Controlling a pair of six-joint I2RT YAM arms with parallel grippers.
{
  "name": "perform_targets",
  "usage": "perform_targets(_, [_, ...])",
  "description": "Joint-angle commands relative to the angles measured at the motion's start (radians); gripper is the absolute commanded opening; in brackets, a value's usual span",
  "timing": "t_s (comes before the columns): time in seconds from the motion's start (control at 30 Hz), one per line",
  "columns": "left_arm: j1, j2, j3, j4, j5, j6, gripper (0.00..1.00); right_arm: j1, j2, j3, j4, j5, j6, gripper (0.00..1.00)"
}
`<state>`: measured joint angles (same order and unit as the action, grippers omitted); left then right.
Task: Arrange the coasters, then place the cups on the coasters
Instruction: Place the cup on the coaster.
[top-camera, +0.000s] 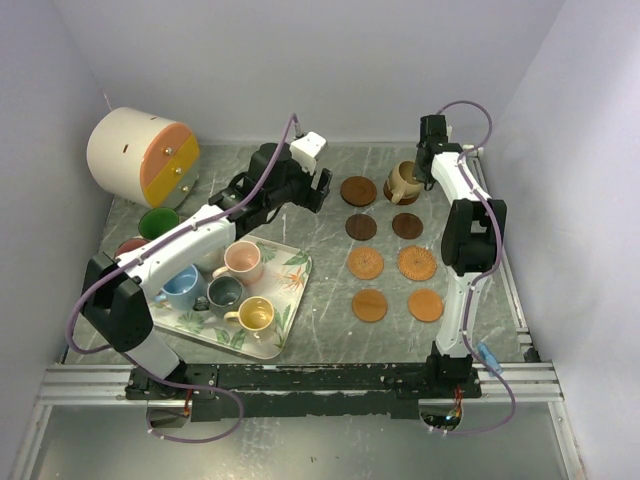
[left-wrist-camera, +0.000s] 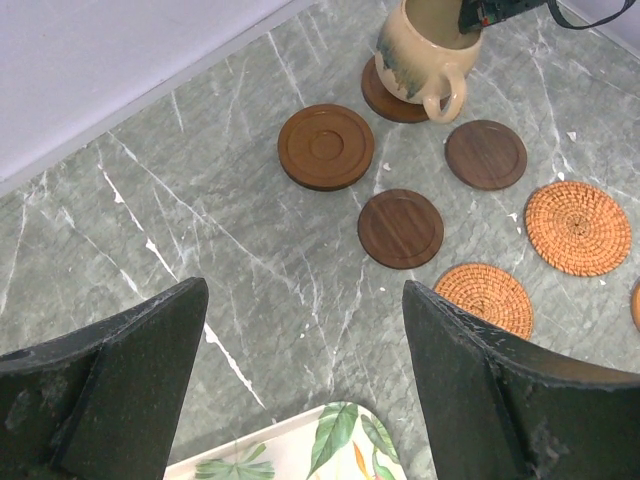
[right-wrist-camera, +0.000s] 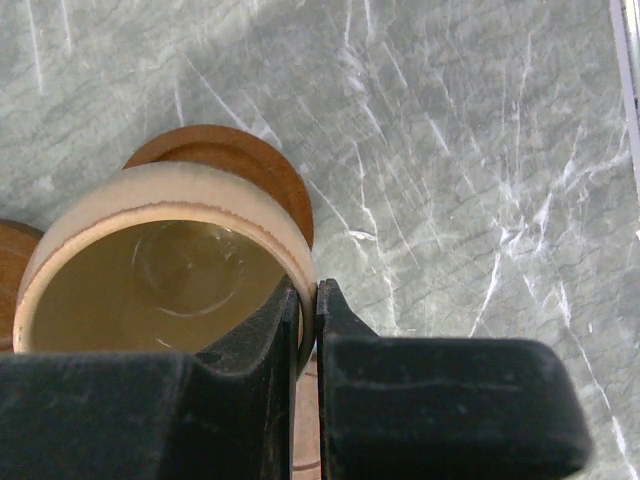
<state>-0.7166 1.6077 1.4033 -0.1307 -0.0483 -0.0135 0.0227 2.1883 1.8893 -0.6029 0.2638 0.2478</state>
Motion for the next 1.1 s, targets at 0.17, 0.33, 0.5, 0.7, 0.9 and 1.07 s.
perform_targets(0.17, [0.006, -0.036, -0.012, 0.05, 0.01, 0.001, 0.9, -0.001, 0.025, 0.086, 0.03, 0.028, 0.015, 0.0])
perform_targets(0.33, [0.005, -0.032, -0.01, 0.052, 0.014, 0.0, 0.9, 0.0, 0.051, 0.103, 0.028, 0.027, 0.007, 0.0])
perform_targets(0.5, [0.006, -0.028, -0.009, 0.053, 0.014, 0.0, 0.9, 0.0, 0.068, 0.114, 0.031, 0.023, -0.003, 0.0])
perform_targets(0.7, [0.005, -0.026, -0.004, 0.047, 0.017, -0.003, 0.9, 0.001, 0.072, 0.112, 0.023, 0.037, -0.018, 0.0])
perform_targets(0.9, [0.005, -0.026, -0.007, 0.048, 0.015, -0.002, 0.9, 0.002, 0.05, 0.108, 0.022, 0.037, -0.025, 0.0])
perform_targets(1.07, [0.005, -0.025, -0.009, 0.048, 0.018, -0.002, 0.9, 0.002, 0.029, 0.118, 0.027, 0.032, -0.027, 0.0])
